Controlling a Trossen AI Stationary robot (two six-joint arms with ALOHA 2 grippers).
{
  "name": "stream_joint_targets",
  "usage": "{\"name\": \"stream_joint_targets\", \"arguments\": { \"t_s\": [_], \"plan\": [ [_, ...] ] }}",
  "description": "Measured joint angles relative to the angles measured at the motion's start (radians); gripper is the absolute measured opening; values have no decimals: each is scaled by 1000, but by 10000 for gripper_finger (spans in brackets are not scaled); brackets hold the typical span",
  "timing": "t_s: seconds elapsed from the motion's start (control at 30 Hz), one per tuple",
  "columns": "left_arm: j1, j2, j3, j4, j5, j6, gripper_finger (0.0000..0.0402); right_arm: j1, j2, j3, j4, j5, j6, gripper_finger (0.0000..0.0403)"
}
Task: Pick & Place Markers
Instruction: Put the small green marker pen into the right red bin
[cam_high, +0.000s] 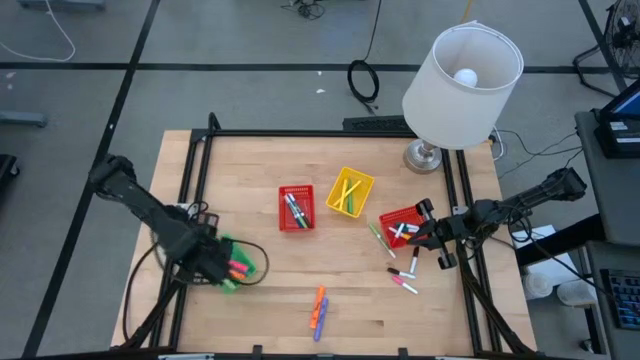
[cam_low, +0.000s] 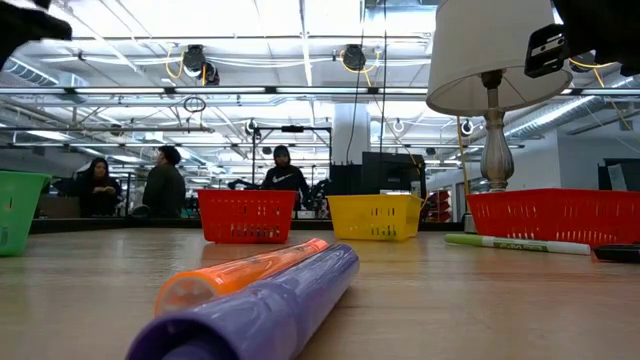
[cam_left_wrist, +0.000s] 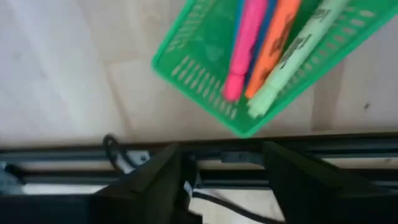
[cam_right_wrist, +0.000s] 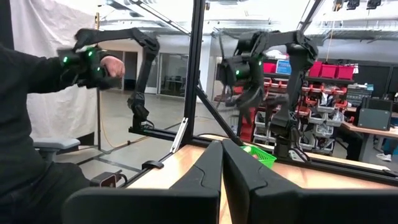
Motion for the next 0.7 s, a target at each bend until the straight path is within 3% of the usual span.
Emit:
{"name": "stream_joint_targets", "arguments": {
  "t_s": [0.07,0.27,0.33,0.4,0.5,0.6,0.7],
  "plan": [
    [-32,-72,1,46,-74,-61,198,0,0,0,0,-1,0,0],
    [-166,-335,-46,479,-546,-150,35,0,0,0,-10,-3,-13,0],
    [-193,-393,-83,661,-697,-136,12,0,1,0,-19,-3,-26,0],
    [-206,-432,-149,850,-797,-30,18,0,1,0,-27,-3,-32,0],
    [-208,-456,-302,1237,-830,249,25,0,2,0,-31,-3,-41,0],
    [-188,-453,-495,1633,-638,586,7,0,7,0,-31,-3,-48,0],
    [-117,-492,-646,1898,-544,667,7,0,15,0,-31,-3,-51,0]
  ]
}}
